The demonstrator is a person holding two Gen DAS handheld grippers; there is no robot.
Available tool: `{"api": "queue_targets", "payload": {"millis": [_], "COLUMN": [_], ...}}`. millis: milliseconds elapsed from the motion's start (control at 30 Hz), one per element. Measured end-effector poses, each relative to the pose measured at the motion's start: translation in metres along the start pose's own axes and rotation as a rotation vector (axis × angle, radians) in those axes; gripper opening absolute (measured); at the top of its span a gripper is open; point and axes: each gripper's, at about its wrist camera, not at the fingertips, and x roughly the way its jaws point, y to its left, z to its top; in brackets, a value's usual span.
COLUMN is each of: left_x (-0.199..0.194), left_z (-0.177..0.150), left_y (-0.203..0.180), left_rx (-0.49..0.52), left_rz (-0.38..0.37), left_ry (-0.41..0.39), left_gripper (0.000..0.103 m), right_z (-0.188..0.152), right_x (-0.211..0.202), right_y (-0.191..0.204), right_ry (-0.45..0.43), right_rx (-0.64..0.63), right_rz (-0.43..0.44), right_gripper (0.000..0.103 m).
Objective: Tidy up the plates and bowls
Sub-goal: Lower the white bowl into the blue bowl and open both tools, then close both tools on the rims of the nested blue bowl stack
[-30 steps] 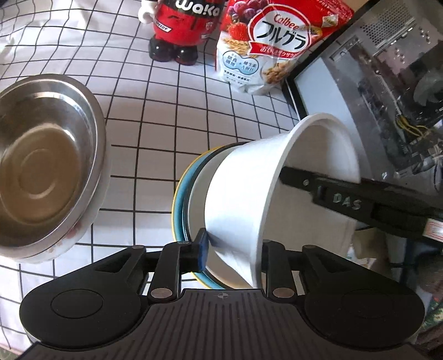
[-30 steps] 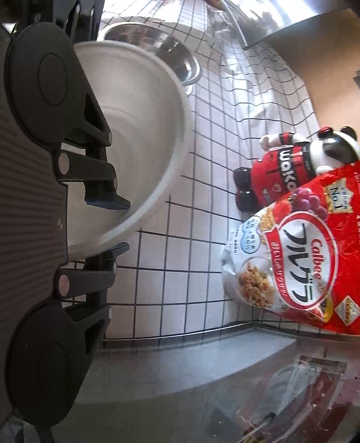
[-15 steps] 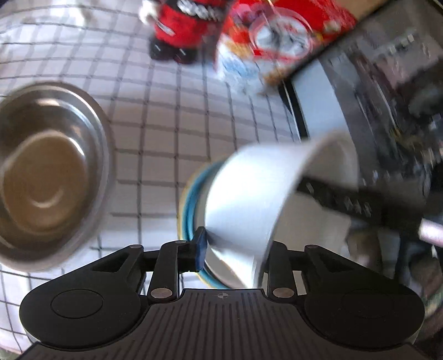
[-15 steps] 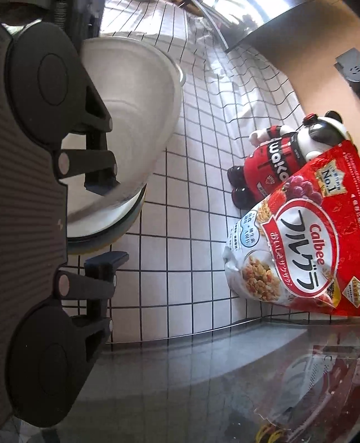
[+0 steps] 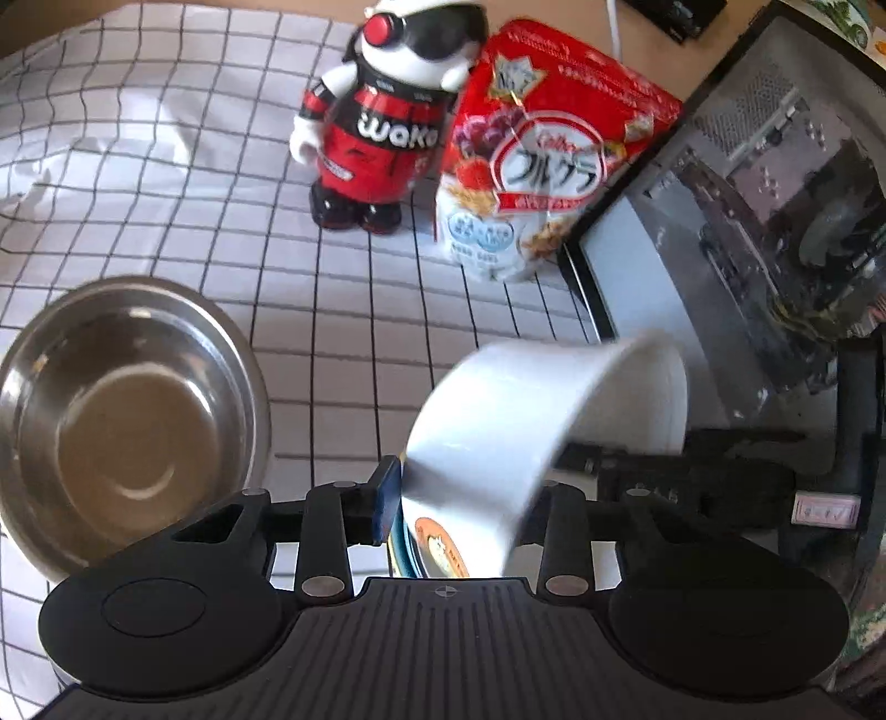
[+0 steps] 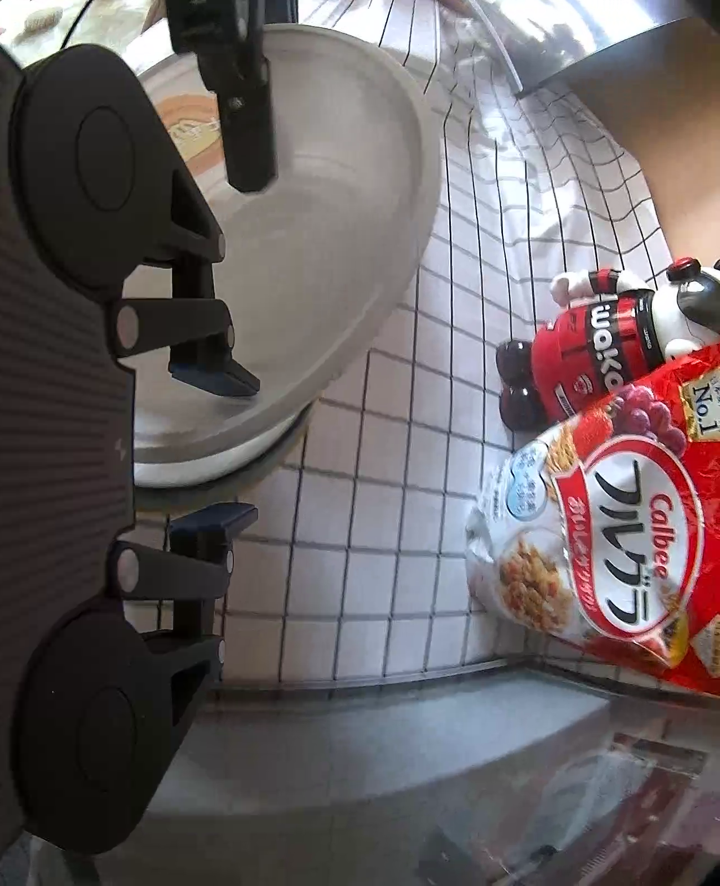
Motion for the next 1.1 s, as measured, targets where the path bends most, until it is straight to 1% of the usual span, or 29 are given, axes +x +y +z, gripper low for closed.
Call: {"api": "queue_targets", "payload": {"millis": [67,100,167,200,233,267,333,433,467,533,633,700,733,800,900,1000,1100], "left_x": [0.002,0.004,0.015,0.021,0.026,0.029,0.032,0.036,0.036,0.029,0.013,0.003,-0.003,-0.01,-0.011,-0.001,0.011], "left_z": [-0.003,-0.003,-0.005,-0.006,-0.008,-0.01,-0.013,-0.012,-0.012,-0.011,-0.008,-0.005,-0.003,0.002,0.008,0.008,0.002], "left_y": [0.0,0.001,0.005,0.009,0.011,0.01,0.009,0.014,0.015,0.012,0.008,0.01,0.011,0.014,0.018,0.018,0.014], "left_rx": [0.008,-0.002,-0.052,-0.087,-0.113,-0.112,-0.091,-0.112,-0.117,-0.088,-0.028,-0.031,-0.039,-0.054,-0.083,-0.092,-0.063], "left_rz": [-0.02,-0.047,-0.118,-0.146,-0.155,-0.145,-0.111,-0.111,-0.11,-0.1,-0.095,-0.092,-0.081,-0.057,-0.044,-0.032,0.003], "left_ry": [0.024,0.05,0.134,0.182,0.217,0.226,0.213,0.198,0.196,0.179,0.154,0.119,0.086,0.023,-0.021,-0.006,0.021], "left_gripper": [0.036,0.036,0.034,0.029,0.028,0.028,0.027,0.026,0.025,0.026,0.026,0.026,0.026,0.026,0.026,0.026,0.026], "right_z": [0.0,0.001,0.003,0.005,0.007,0.008,0.01,0.011,0.011,0.012,0.014,0.013,0.012,0.009,0.004,-0.002,-0.013], "right_x": [-0.009,-0.015,-0.027,-0.031,-0.033,-0.032,-0.027,-0.008,-0.001,0.005,0.012,0.014,0.012,0.004,-0.016,-0.035,-0.051], "right_y": [-0.004,-0.006,-0.011,-0.012,-0.013,-0.014,-0.014,-0.013,-0.013,-0.012,-0.009,-0.008,-0.007,-0.005,-0.007,-0.014,-0.018], "right_ry": [-0.022,-0.034,-0.057,-0.064,-0.068,-0.067,-0.059,-0.005,0.006,0.017,0.029,0.042,0.042,0.026,-0.018,-0.087,-0.192], "right_rx": [0.018,0.025,0.036,0.037,0.035,0.034,0.039,0.047,0.051,0.058,0.03,0.024,0.012,-0.018,-0.027,-0.005,0.027], "right_rz": [-0.002,0.006,0.021,0.022,0.022,0.018,0.003,-0.002,0.007,0.026,-0.021,-0.028,-0.029,-0.024,-0.005,0.013,-0.025], "right_gripper": [0.041,0.041,0.041,0.041,0.041,0.042,0.043,0.044,0.048,0.048,0.049,0.049,0.049,0.049,0.049,0.049,0.049]}}
